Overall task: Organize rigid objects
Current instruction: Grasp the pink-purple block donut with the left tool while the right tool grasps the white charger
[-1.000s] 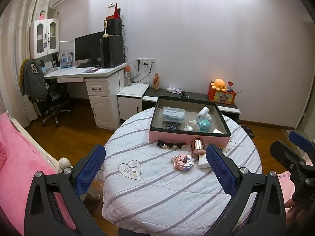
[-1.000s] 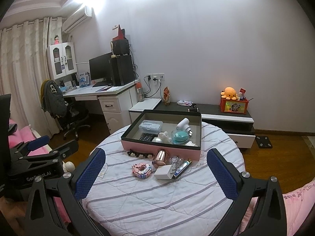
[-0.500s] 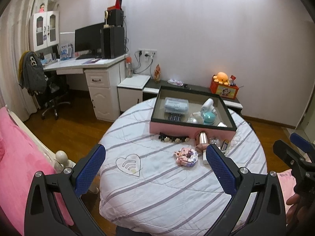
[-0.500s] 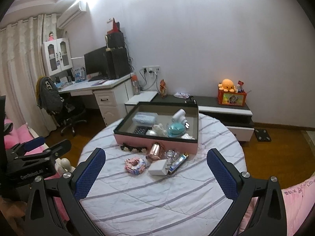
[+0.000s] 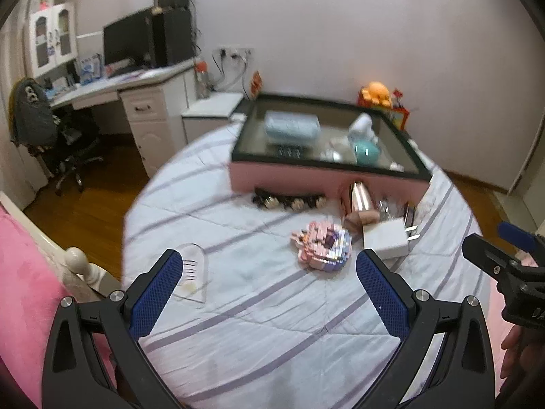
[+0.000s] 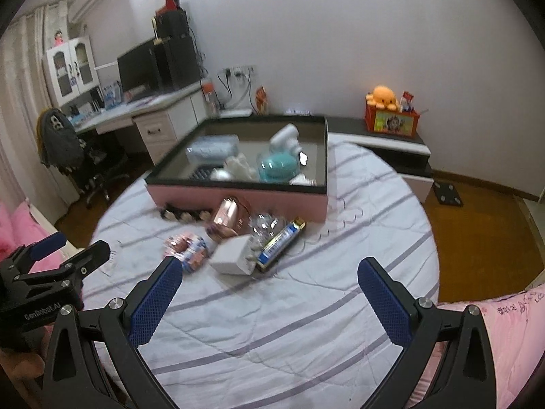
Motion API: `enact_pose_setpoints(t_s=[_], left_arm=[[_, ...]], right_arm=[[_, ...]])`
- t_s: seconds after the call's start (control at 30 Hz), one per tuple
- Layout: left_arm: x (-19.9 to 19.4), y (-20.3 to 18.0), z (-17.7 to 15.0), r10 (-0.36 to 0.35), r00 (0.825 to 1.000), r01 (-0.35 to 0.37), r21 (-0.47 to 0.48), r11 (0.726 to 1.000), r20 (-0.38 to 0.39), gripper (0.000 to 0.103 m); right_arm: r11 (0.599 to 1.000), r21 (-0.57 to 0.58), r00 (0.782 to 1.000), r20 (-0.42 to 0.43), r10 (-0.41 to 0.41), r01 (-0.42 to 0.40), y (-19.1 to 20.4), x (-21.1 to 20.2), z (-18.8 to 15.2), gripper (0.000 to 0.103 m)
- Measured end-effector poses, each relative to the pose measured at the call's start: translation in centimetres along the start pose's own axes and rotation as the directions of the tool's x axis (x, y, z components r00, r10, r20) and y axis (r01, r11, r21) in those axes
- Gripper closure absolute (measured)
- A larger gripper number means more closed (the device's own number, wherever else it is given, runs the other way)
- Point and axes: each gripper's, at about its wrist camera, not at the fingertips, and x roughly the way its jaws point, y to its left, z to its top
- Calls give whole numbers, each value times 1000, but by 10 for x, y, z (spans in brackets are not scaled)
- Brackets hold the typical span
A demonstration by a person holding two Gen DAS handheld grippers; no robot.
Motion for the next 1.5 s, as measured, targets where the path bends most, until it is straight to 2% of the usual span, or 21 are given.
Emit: enact_pose_setpoints(t_s=[0.13, 0.3, 0.5, 0.63, 0.7, 0.77, 1.03, 1.1, 1.17, 1.23, 1.5], left_arm=[[31, -10, -1, -38, 998, 39, 19, 999, -48, 0], [64, -23, 1, -49, 994, 53, 41, 998, -93, 0], [92, -28, 5, -40, 991, 48, 61, 997, -129, 0], [106, -30, 2, -73, 984, 83, 59, 995, -165, 0], [107, -29, 2, -72, 983, 83, 60, 995, -172, 2], [107, -30, 2, -61, 983, 76, 77, 994, -176, 7], [111, -28, 6, -69, 983, 84, 81, 993, -171, 6], [111, -29, 8, -68, 985, 82, 88, 993, -162, 16], [107, -26, 8, -59, 987, 73, 82, 994, -152, 34], [104, -15, 7, -98, 983, 106, 46, 993, -153, 34], [88, 17, -1, -81, 987, 79, -21, 997, -138, 34]], right_arm=[[1000, 0, 999, -46, -9, 9, -6, 23, -2, 0], [1000, 10, 997, -75, 0, 0, -11, 42, -1, 0], [999, 14, 995, -97, 34, -32, -9, 62, 4, 0], [998, 12, 992, -106, 62, -61, -6, 72, 6, 0], [997, 10, 991, -109, 74, -74, -4, 76, 8, 0], [997, 6, 990, -115, 81, -81, -1, 80, 8, 0], [997, -2, 990, -121, 78, -79, 7, 87, 10, 5], [997, -6, 989, -123, 77, -79, 9, 87, 10, 5], [997, -12, 990, -122, 73, -75, 11, 87, 10, 6], [997, -17, 990, -121, 70, -73, 12, 86, 10, 7], [996, -46, 990, -124, 70, -76, 27, 92, 7, 12]])
